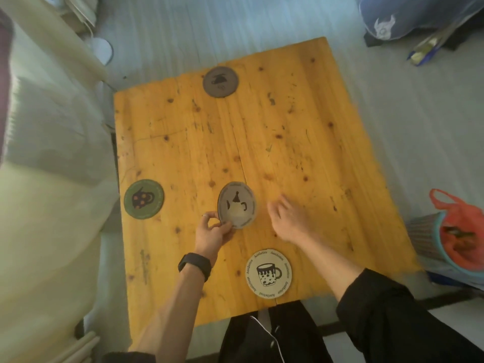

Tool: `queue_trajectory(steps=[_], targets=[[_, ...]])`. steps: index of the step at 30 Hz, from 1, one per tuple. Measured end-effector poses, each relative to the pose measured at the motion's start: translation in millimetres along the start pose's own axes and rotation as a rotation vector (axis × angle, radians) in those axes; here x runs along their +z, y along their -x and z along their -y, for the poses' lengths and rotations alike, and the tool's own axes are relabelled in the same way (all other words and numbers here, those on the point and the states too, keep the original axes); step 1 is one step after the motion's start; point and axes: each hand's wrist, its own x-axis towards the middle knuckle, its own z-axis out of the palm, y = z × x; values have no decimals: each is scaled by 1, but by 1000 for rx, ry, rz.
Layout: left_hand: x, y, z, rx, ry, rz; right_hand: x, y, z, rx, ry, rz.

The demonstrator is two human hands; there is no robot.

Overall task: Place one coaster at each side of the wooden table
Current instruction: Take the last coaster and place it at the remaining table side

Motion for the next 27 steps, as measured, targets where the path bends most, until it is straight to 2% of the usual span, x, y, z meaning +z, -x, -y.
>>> queue_trajectory(steps=[4,6,7,9,13,21,27], targets=[[3,46,13,-115,124,151,-12,57,11,167,-735,1],[9,68,19,-139,105,222,-8,91,2,181,-990,7],[12,77,22,-145,89,252,-4,108,-4,183,-1044,-27],[17,93,27,-138,16,311,8,137,-21,189,-1030,-161],[25,108,37,-68,-421,393,27,185,-53,176,-1013,-337],[82,108,44,72,-712,480,38,238,-101,305,-1060,-493],[169,122,59,61,-839,549,18,260,-161,420,-1173,-622]])
